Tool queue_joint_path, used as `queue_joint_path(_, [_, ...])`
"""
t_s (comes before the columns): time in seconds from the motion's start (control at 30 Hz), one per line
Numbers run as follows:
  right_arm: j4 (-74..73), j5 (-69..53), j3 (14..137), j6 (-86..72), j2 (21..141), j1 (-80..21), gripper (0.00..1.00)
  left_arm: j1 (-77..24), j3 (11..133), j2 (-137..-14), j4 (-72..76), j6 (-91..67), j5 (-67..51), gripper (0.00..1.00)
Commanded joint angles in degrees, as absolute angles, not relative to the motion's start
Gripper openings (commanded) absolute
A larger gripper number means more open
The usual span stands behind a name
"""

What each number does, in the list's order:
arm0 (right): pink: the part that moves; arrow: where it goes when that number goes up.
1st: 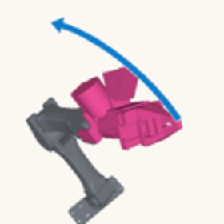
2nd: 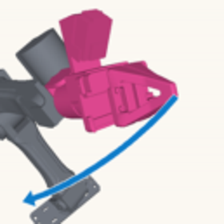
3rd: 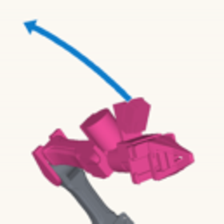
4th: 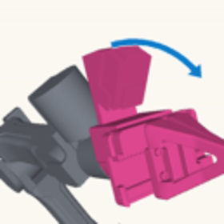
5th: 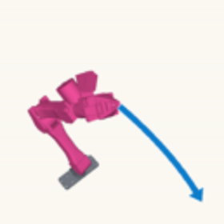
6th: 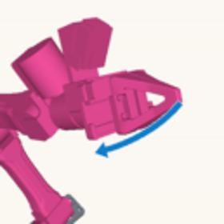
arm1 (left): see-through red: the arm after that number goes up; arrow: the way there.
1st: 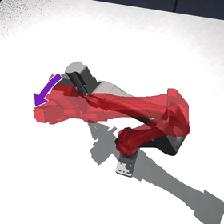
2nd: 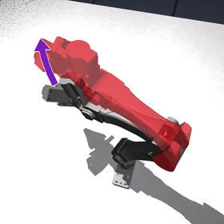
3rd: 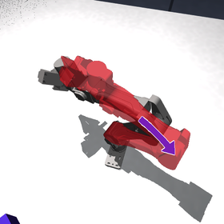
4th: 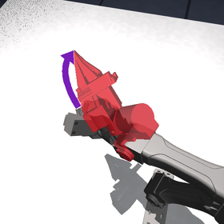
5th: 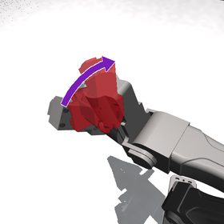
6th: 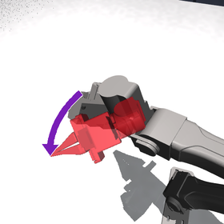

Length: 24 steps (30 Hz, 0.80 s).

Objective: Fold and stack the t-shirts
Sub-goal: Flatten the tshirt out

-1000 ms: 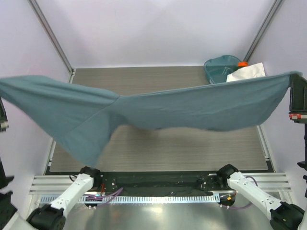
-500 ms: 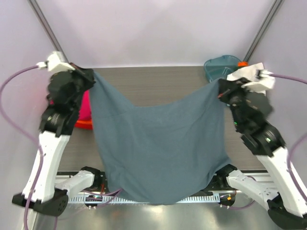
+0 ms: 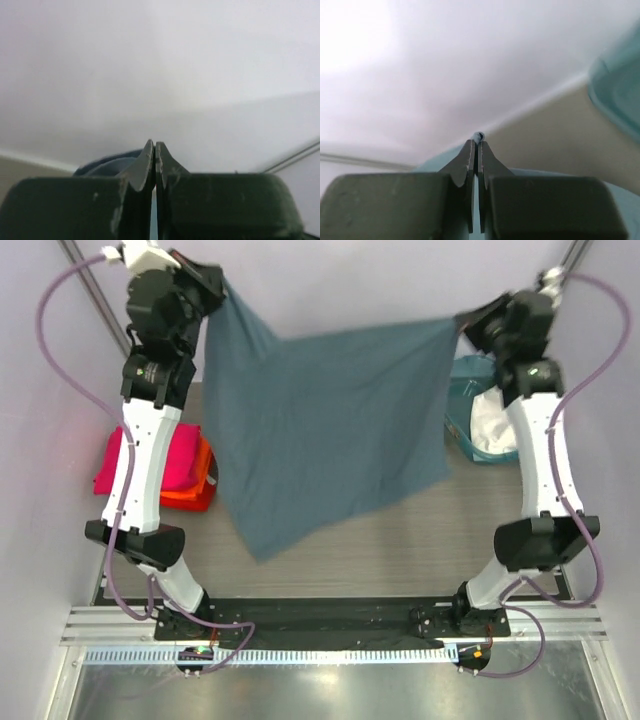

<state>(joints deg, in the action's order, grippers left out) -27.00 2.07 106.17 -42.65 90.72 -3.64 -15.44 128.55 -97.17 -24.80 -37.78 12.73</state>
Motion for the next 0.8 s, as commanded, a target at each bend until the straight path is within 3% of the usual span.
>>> queue_joint_path(0.0, [-20.9,-16.9,125.2,-50.2,93.1,4.2,0.01,-15.0,137.6,-93.7,-9.2,-31.6,13.3,0.0])
queue_joint_path(0.13, [-17.9,-18.6,125.9,-53.6,95.2,6.5,0.01,-14.3,134.5,-94.3,-1.3,-30.2,15.5,0.01])
queue_joint_path(0.23, [-12.6,-21.8,113.8,-55.7,93.9,6.9,0.01,-14.3,122.5,-92.9,5.1,-28.9,9.9,0.01])
queue_joint_path(0.27, [-8.2,-22.3,104.6,-56.6,91.8,7.5,0.01,-14.4,118.5,-92.2,9.4,-28.9,6.6,0.01])
queue_joint_path(0.37, [5.4,-24.1,84.6,-60.4,87.5,8.6,0.01,-14.7,102.9,-87.7,15.3,-28.7,5.8,0.01])
queue_joint_path(0.47, [8.5,-24.3,72.5,-59.4,83.9,10.1,0.01,-14.6,89.2,-81.1,17.9,-27.3,6.3,0.01])
queue_joint_path(0.77, [8.2,-26.2,50.8,-51.5,79.4,10.5,0.01,-14.6,58.0,-58.9,9.2,-30.4,11.9,0.0])
